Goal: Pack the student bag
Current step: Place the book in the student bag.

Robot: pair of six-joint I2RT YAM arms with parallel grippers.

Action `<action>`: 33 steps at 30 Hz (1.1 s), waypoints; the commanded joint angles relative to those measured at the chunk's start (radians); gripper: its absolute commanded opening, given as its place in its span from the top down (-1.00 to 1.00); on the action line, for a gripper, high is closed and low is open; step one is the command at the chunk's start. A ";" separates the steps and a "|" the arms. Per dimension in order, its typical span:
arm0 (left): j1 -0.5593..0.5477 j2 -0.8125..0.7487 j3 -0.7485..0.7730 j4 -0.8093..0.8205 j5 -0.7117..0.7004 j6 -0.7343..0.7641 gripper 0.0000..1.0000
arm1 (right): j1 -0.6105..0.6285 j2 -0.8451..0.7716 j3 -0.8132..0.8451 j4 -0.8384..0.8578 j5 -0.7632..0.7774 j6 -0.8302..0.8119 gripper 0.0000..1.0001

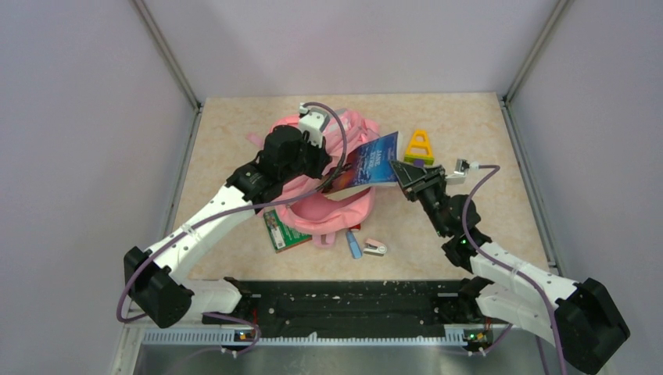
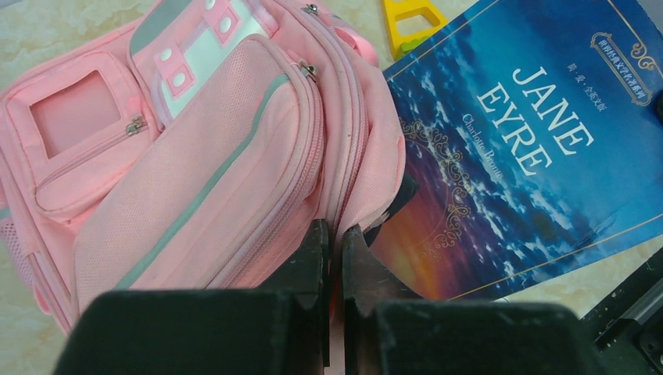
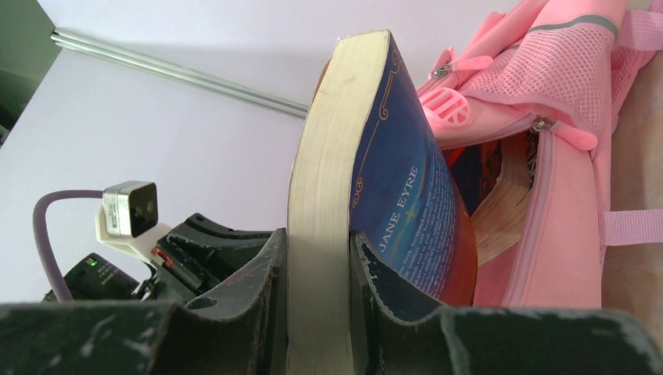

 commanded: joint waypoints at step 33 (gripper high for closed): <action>-0.011 -0.074 -0.014 0.178 0.192 -0.123 1.00 | 0.008 -0.047 -0.107 -0.017 0.054 0.023 1.00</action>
